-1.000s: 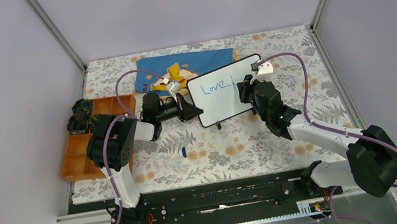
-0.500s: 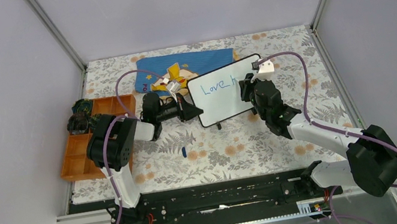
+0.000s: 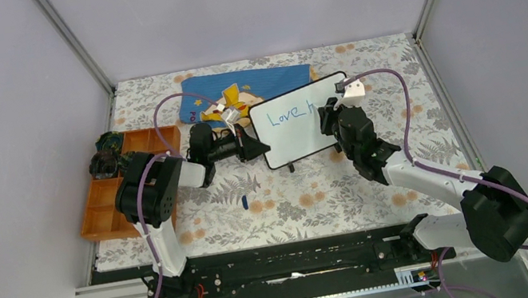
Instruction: Write a sentence on the whiteboard
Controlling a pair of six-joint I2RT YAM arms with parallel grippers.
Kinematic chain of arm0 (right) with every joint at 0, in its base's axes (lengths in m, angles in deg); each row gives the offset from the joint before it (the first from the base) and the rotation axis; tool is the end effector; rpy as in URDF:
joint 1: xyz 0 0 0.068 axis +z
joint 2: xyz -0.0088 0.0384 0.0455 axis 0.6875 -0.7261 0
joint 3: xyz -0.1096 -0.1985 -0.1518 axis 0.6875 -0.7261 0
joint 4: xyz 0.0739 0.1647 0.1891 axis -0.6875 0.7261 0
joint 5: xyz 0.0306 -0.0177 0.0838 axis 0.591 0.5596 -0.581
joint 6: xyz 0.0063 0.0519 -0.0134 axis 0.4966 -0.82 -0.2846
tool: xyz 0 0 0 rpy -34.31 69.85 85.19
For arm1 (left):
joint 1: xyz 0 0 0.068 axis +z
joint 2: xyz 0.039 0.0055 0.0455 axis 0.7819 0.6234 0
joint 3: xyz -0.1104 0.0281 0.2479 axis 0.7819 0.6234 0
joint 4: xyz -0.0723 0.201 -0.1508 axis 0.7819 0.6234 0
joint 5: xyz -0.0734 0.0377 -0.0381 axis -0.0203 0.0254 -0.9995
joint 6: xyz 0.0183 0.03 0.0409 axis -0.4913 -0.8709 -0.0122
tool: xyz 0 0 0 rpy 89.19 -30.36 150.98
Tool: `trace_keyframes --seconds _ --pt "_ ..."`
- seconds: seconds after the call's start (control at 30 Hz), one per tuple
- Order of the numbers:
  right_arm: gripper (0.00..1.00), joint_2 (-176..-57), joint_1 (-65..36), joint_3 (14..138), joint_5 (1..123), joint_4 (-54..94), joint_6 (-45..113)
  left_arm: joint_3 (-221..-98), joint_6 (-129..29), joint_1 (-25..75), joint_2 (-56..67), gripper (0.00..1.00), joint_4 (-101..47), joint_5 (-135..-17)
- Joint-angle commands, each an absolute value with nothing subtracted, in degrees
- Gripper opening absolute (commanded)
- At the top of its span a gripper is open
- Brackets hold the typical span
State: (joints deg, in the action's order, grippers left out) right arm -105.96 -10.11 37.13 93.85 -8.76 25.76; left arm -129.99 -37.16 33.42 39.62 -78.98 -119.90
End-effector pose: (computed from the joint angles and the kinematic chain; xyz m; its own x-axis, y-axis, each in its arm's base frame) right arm 0.2387 0.1394 0.2652 -0.1202 0.2078 -0.9707 -0.1313 0.9659 0.2231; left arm 0.3279 -0.1361 0.1404 -0.5658 -0.0819 -0.8205 0.7560 0.3458 -0.5558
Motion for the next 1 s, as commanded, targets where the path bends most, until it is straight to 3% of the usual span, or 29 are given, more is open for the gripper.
trace_keyframes --seconds 0.0,0.97 --pt "0.00 -104.9 -10.7 36.8 93.7 -7.1 25.5 -129.0 -41.8 31.5 41.2 0.00 -70.2 -118.2" --pt "0.00 -95.5 -10.7 36.7 92.9 -1.5 23.9 -129.0 -42.1 31.4 41.3 0.00 -69.9 -117.9"
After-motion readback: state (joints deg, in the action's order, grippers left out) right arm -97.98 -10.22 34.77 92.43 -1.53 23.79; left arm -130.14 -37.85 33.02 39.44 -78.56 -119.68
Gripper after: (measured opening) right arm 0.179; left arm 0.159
